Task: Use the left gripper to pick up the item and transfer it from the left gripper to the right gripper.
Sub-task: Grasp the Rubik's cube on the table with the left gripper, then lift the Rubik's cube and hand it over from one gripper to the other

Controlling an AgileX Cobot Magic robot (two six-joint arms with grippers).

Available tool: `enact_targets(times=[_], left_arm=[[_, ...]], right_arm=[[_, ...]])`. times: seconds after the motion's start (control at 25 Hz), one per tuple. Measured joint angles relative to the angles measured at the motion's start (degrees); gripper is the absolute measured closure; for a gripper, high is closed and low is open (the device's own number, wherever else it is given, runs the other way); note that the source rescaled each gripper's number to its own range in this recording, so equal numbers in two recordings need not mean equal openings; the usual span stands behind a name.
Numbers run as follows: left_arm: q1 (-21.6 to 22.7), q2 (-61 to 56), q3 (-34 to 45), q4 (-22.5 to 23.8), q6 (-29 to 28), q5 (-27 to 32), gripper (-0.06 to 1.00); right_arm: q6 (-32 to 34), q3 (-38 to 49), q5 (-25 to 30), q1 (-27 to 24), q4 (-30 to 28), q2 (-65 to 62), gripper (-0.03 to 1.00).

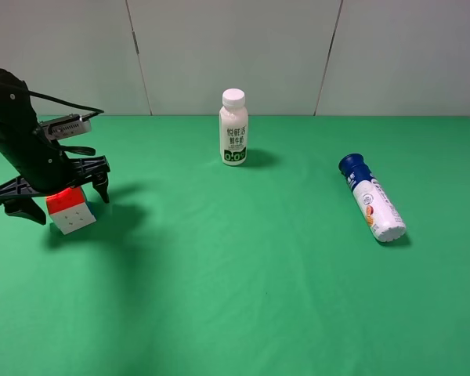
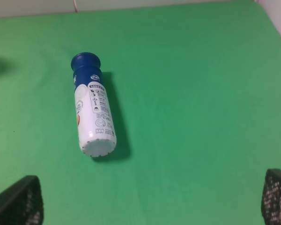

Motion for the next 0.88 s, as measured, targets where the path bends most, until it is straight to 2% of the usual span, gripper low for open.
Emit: enact_targets(times=[0.12,0.2,0.32,0.48,0.88], left_arm=[[0.0,0.0,0.0,0.6,-0.1,-0.5,0.00],[0.0,0.0,0.0,0.8,-0.1,-0.5,0.12],[0.0,0.0,0.0,0.8,-0.1,-0.5,0.44],[0.0,0.0,0.0,0.8,-0.1,-0.5,0.94],[0.0,0.0,0.0,0.8,-0.1,-0.3,0.94]], right_arm=[[0.0,0.0,0.0,0.0,0.0,0.0,-0.03],[0.0,0.0,0.0,0.0,0.0,0.0,-0.03],[0.0,0.0,0.0,0.0,0.0,0.0,-0.03],[0.0,0.0,0.0,0.0,0.0,0.0,-0.03],[0.0,0.0,0.0,0.0,0.0,0.0,-0.03]])
